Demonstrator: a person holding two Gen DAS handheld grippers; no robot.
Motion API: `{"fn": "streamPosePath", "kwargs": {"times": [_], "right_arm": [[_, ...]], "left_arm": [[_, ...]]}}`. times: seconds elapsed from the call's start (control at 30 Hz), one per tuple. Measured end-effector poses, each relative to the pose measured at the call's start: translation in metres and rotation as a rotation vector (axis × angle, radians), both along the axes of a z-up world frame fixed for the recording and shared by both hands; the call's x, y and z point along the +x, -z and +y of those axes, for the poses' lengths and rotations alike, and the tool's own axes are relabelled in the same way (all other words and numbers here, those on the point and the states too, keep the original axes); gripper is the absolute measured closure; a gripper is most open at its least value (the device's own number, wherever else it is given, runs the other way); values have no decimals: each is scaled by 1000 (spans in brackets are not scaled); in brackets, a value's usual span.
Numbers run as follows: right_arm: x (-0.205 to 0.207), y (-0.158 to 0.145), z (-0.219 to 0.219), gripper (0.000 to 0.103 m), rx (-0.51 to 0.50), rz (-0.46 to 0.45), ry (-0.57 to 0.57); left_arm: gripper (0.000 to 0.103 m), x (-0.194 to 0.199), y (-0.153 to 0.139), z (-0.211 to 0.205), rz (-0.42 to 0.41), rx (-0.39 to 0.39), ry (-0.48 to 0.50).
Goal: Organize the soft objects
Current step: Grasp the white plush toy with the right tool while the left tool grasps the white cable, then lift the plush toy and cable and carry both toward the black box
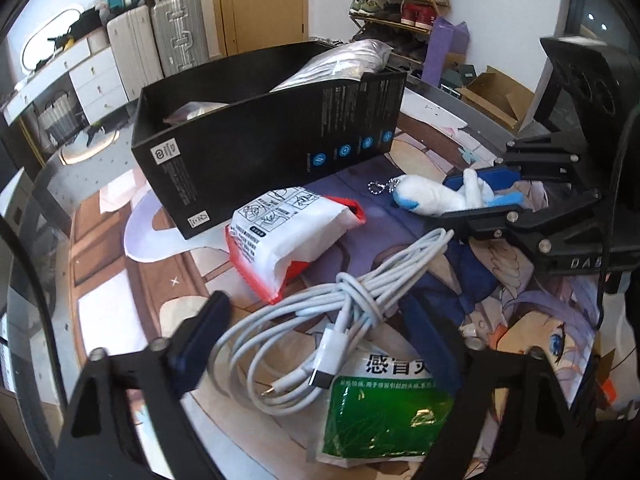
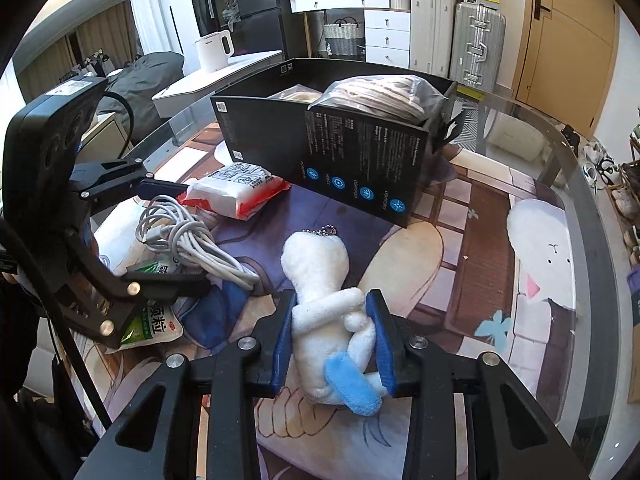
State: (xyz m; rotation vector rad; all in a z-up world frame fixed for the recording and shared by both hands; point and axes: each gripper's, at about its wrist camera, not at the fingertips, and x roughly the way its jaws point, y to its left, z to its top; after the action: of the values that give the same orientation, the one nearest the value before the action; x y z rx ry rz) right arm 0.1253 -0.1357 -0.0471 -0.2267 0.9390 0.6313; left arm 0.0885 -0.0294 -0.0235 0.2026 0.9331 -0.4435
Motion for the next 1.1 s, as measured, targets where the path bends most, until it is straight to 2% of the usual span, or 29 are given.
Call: {"fn": "streamPosePath", "kwargs": {"times": [0.07,0.27,0.4,1.1], "right_arm": [[0,0,-1,68,2,-1,2],[-2,0,-1,68,6,-3,8],[-4,0,0,68,6,-6,8],[-24,-20,-9,71,44,-63,22]], "left_arm": [[33,-2,-2,2,-4,-7,11],[40,-10,-4,6,-3,-13,48],[62,-16,-5,5,-12,-16,58],[66,-42,-24,18,-36,-125,45]]}}
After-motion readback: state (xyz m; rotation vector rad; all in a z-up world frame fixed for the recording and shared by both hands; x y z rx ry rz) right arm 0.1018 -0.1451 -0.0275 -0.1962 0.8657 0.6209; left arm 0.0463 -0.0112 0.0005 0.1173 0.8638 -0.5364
